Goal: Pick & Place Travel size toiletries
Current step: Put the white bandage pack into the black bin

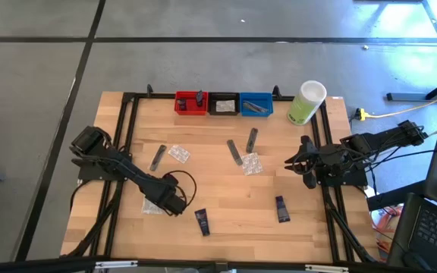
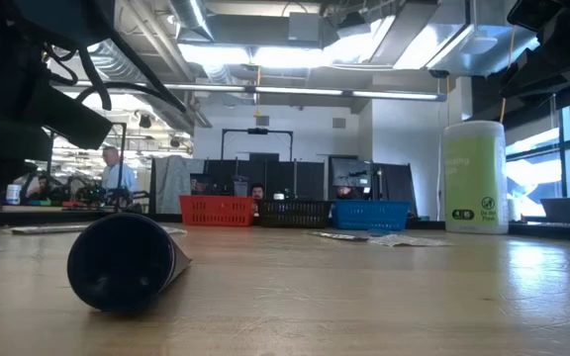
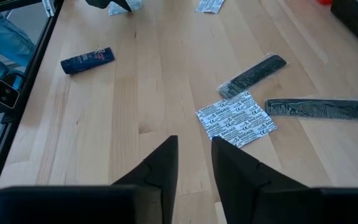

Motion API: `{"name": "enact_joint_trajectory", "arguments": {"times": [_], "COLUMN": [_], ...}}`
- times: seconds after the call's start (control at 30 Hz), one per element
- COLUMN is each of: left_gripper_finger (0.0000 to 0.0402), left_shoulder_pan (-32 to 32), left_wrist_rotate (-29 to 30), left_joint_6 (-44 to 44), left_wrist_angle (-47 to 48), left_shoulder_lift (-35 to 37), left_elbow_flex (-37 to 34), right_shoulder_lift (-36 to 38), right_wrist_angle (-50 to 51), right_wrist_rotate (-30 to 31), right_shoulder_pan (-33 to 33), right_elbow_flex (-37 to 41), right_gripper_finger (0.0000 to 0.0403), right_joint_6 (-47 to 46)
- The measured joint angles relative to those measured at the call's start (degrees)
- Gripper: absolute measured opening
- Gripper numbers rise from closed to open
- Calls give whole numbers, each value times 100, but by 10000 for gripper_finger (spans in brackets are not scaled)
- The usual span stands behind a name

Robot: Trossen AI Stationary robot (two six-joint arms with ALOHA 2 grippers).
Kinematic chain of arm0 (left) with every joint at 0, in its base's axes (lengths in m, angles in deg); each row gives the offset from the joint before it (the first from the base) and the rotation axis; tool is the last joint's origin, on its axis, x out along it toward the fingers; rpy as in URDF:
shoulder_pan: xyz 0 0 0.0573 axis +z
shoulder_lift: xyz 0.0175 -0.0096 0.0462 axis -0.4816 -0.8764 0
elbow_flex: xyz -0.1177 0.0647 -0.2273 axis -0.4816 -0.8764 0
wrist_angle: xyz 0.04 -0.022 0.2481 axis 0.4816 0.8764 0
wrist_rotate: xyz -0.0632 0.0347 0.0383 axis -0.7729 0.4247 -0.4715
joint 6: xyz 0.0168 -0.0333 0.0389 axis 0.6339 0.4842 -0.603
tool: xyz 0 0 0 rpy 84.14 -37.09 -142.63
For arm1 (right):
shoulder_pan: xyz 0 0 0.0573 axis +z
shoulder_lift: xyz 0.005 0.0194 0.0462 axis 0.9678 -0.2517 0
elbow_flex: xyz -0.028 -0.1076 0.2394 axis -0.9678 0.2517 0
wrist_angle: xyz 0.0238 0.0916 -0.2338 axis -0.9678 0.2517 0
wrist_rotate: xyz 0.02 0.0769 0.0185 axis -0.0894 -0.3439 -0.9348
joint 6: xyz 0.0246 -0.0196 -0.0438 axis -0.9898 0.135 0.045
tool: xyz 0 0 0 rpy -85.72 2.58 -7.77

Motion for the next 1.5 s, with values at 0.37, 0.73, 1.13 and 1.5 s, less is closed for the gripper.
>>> {"name": "enact_joint_trajectory", "arguments": {"times": [0.37,0.73,1.13,1.5], "left_gripper_finger": [182,164,165,169], "left_shoulder_pan": [4,-87,-85,-270], "left_wrist_rotate": [-5,242,258,431], "left_joint_6": [-102,-141,-393,74], "left_wrist_angle": [-121,-268,-25,-399], "left_shoulder_lift": [0,-83,-95,-81], "left_elbow_flex": [-12,501,884,922], "right_shoulder_lift": [0,-2,-2,-2], "right_wrist_angle": [0,2,2,2], "right_wrist_rotate": [0,2,2,0], "right_shoulder_pan": [0,2,2,1], "right_elbow_flex": [0,0,0,0], "right_gripper_finger": [101,127,150,164], "right_joint_6": [0,-2,-2,-1]}}
